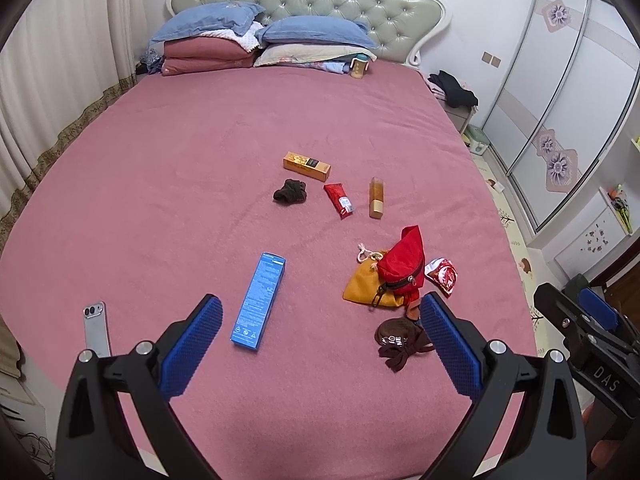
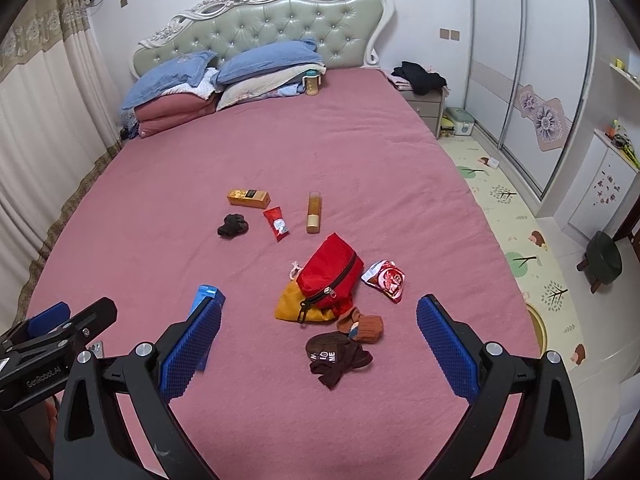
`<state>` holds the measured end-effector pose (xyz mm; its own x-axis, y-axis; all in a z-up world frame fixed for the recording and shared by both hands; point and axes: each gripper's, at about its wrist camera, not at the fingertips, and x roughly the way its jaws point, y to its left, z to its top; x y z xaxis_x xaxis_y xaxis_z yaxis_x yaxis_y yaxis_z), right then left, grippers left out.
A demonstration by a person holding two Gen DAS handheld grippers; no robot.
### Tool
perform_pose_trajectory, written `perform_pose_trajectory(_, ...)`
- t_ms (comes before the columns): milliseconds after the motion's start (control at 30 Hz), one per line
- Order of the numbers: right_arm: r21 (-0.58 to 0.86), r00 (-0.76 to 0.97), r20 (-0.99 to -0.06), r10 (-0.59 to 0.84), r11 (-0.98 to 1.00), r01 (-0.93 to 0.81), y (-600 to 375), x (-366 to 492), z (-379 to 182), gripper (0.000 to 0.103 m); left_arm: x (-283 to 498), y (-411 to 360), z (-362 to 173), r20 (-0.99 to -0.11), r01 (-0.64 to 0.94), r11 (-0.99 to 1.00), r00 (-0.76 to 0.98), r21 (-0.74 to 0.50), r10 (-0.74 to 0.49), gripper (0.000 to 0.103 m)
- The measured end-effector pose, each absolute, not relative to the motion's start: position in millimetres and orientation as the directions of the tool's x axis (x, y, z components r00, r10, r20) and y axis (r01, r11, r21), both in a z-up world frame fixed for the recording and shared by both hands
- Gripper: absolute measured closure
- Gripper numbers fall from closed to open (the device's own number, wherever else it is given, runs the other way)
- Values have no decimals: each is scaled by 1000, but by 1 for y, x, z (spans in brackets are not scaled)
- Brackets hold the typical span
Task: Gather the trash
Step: 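Move both tools toward the blue box and red pouch on the bed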
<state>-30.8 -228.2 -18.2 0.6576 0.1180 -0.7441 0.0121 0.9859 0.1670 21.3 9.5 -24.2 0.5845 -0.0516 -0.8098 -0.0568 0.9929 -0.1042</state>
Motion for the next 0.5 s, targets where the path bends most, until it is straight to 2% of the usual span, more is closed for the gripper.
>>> perform_pose_trajectory(500,166,642,-756,125,986,4,-225,-30,-20,9,21,10,-31,-827,-56,992,559,-115,-65,4)
